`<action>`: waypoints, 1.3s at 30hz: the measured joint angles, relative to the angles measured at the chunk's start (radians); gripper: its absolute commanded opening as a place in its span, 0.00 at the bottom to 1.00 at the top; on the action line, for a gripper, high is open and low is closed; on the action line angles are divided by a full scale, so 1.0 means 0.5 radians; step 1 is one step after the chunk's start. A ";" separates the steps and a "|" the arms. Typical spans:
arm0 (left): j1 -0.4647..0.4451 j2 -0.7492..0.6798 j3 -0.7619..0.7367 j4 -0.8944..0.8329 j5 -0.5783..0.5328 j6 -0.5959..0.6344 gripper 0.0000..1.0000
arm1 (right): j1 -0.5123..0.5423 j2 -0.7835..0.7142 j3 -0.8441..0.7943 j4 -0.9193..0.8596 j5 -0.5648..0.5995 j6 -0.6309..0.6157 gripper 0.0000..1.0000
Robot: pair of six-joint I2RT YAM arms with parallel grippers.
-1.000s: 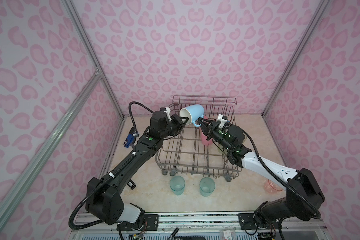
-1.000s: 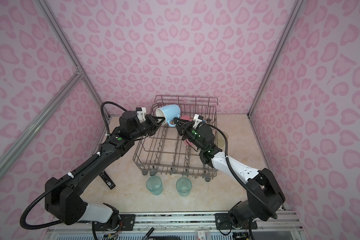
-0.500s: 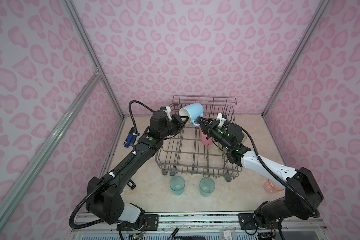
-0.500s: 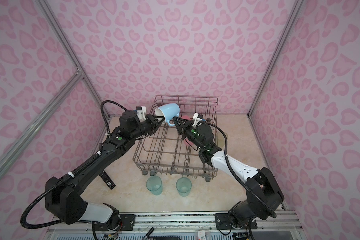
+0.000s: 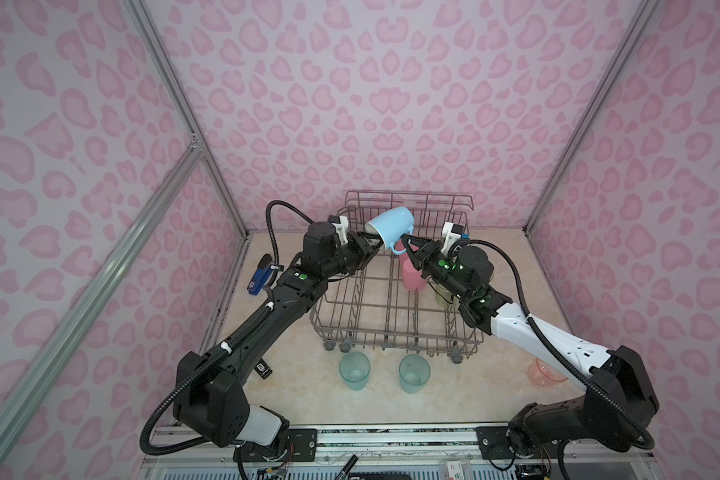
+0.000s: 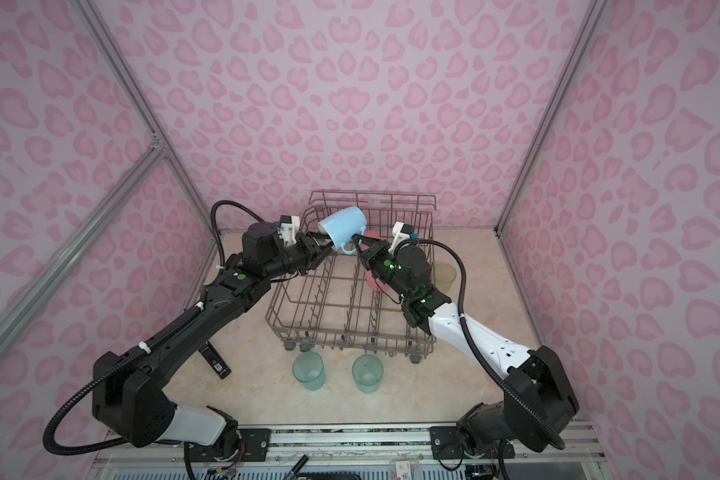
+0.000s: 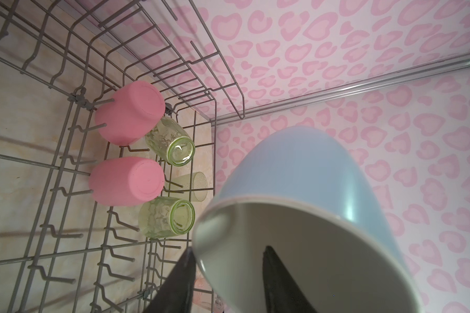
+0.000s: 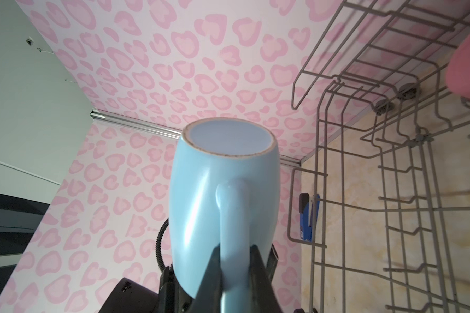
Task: Load the cups into the dish rack
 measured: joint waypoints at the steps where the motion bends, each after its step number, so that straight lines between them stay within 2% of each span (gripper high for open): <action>1: 0.002 -0.002 -0.002 -0.001 0.000 0.014 0.57 | 0.000 -0.003 0.001 -0.031 0.016 -0.029 0.00; 6: 0.016 -0.017 -0.007 -0.061 0.000 0.056 0.63 | 0.001 -0.002 0.022 -0.133 0.080 -0.148 0.00; 10: 0.025 -0.053 -0.009 -0.160 -0.012 0.142 0.75 | 0.008 0.021 0.075 -0.203 0.133 -0.264 0.00; 23: 0.195 -0.410 -0.214 -0.865 -0.269 0.732 0.88 | 0.199 0.232 0.408 -0.649 0.493 -0.968 0.00; 31: 0.294 -0.481 -0.109 -1.364 -0.468 1.148 0.90 | 0.271 0.522 0.710 -0.861 0.702 -1.404 0.00; 39: 0.362 -0.503 -0.089 -1.601 -0.617 1.397 0.89 | 0.330 0.823 0.959 -0.923 0.855 -1.856 0.00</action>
